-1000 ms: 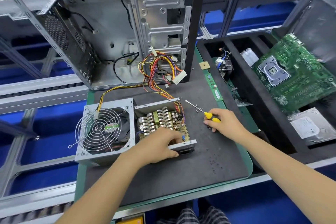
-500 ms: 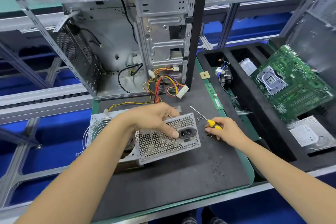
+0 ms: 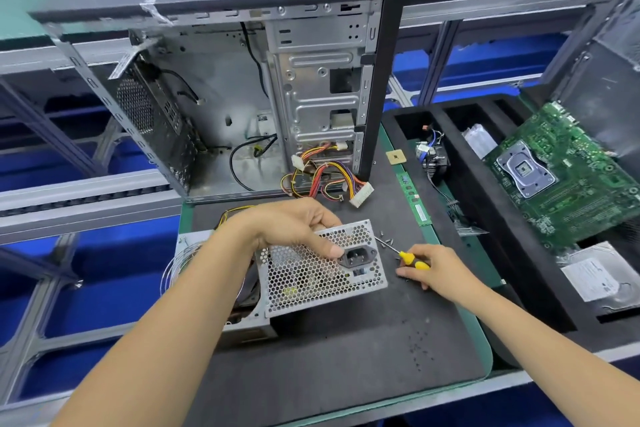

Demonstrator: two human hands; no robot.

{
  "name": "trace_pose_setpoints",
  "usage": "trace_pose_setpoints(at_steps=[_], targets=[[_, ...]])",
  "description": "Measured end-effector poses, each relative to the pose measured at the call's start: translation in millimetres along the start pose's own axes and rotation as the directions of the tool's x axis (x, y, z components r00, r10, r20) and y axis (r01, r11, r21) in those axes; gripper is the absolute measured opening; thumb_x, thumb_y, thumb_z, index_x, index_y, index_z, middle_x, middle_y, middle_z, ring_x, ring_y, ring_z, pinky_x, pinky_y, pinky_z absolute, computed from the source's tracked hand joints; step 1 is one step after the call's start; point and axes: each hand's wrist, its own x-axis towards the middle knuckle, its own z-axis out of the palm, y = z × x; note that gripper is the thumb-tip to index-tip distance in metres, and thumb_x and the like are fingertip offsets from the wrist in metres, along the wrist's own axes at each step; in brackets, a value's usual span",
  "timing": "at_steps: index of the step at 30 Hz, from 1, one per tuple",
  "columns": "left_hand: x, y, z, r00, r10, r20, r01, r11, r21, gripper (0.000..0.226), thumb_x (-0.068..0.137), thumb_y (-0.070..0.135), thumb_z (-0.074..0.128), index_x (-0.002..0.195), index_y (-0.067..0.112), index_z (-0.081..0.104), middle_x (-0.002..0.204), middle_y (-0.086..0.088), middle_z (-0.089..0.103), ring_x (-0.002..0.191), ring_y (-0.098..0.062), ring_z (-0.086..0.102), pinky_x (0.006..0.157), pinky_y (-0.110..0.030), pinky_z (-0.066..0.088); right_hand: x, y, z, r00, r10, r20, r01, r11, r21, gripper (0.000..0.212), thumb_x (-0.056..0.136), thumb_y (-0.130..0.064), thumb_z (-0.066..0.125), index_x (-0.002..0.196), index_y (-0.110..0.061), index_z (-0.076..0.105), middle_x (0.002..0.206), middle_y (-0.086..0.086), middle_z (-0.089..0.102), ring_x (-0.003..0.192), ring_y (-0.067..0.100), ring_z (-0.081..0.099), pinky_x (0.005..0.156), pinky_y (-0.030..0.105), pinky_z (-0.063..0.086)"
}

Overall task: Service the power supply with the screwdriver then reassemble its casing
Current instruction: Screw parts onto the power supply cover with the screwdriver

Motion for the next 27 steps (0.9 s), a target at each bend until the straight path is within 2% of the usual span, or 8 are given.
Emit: trace_pose_setpoints(at_steps=[5,8,11,15,18,20,22,27], targets=[[-1,0,0,1.0,-0.01,-0.025,0.008,0.999,-0.053,0.022,0.09,0.017,0.069,0.104,-0.001,0.069,0.091,-0.009,0.067,0.084,-0.018,0.055,0.085,-0.034,0.037,-2,-1,2,0.999,-0.025,-0.028,0.024,0.999,-0.048,0.025,0.079,-0.03,0.075,0.069,-0.014,0.059,0.056,-0.006,0.05,0.052,0.01,0.044,0.055,0.026,0.036],[-1,-1,-1,1.0,-0.005,-0.018,0.003,0.996,-0.091,0.015,0.09,0.017,0.068,0.1,0.007,0.073,0.093,-0.008,0.069,0.085,-0.018,0.057,0.083,-0.034,0.038,-7,-7,1,0.989,0.023,-0.145,-0.018,0.999,0.034,0.024,0.082,-0.027,0.072,0.065,-0.017,0.058,0.049,-0.008,0.046,0.048,0.008,0.037,0.05,0.022,0.03],[0,-2,-1,1.0,0.001,-0.015,-0.003,0.994,-0.108,0.017,0.088,0.019,0.07,0.1,0.007,0.073,0.098,-0.014,0.069,0.09,-0.024,0.057,0.085,-0.039,0.036,-17,-27,-7,0.972,0.072,-0.223,-0.017,0.971,0.238,0.02,0.086,-0.028,0.066,0.071,-0.014,0.062,0.046,-0.007,0.042,0.042,0.012,0.034,0.05,0.024,0.03],[2,-2,-3,1.0,-0.001,-0.01,0.0,0.993,-0.115,0.016,0.088,0.02,0.07,0.099,0.008,0.073,0.097,-0.017,0.07,0.089,-0.027,0.057,0.08,-0.039,0.038,-40,-80,-17,0.996,-0.068,-0.057,0.084,0.931,0.356,0.023,0.088,-0.046,0.059,0.083,-0.027,0.071,0.047,0.0,0.046,0.04,0.013,0.038,0.043,0.016,0.033],[2,3,-5,1.0,0.007,0.018,-0.005,0.995,-0.099,0.013,0.089,0.016,0.067,0.096,0.006,0.073,0.09,-0.013,0.07,0.082,-0.024,0.058,0.072,-0.033,0.041,-49,-108,-17,0.988,-0.153,0.011,0.135,0.9,0.414,0.024,0.077,-0.045,0.071,0.093,-0.026,0.07,0.064,-0.002,0.059,0.041,0.013,0.036,0.041,0.018,0.033],[3,6,-6,1.0,0.009,0.005,-0.008,0.997,-0.082,0.024,0.089,0.015,0.066,0.101,-0.006,0.069,0.093,-0.016,0.068,0.084,-0.024,0.058,0.078,-0.033,0.043,-50,-115,-15,0.991,-0.135,0.004,0.12,0.895,0.429,0.027,0.074,-0.038,0.077,0.093,-0.021,0.068,0.074,0.006,0.062,0.041,0.016,0.032,0.039,0.02,0.031],[2,7,-6,1.0,0.009,0.002,-0.009,0.996,-0.085,0.032,0.09,0.013,0.064,0.107,-0.014,0.064,0.097,-0.015,0.069,0.088,-0.02,0.062,0.084,-0.028,0.047,-50,-117,-13,0.992,-0.122,0.017,0.1,0.882,0.46,0.027,0.075,-0.034,0.077,0.091,-0.016,0.065,0.072,0.011,0.058,0.041,0.016,0.029,0.038,0.019,0.027],[0,2,3,1.0,-0.002,-0.009,0.001,0.991,-0.131,0.026,0.092,0.015,0.064,0.106,-0.006,0.068,0.094,-0.008,0.071,0.084,-0.014,0.064,0.084,-0.026,0.046,-49,-113,-8,0.994,-0.071,0.078,0.015,0.828,0.56,0.015,0.077,-0.025,0.077,0.087,-0.018,0.067,0.067,0.015,0.045,0.037,0.012,0.026,0.037,0.017,0.024]])
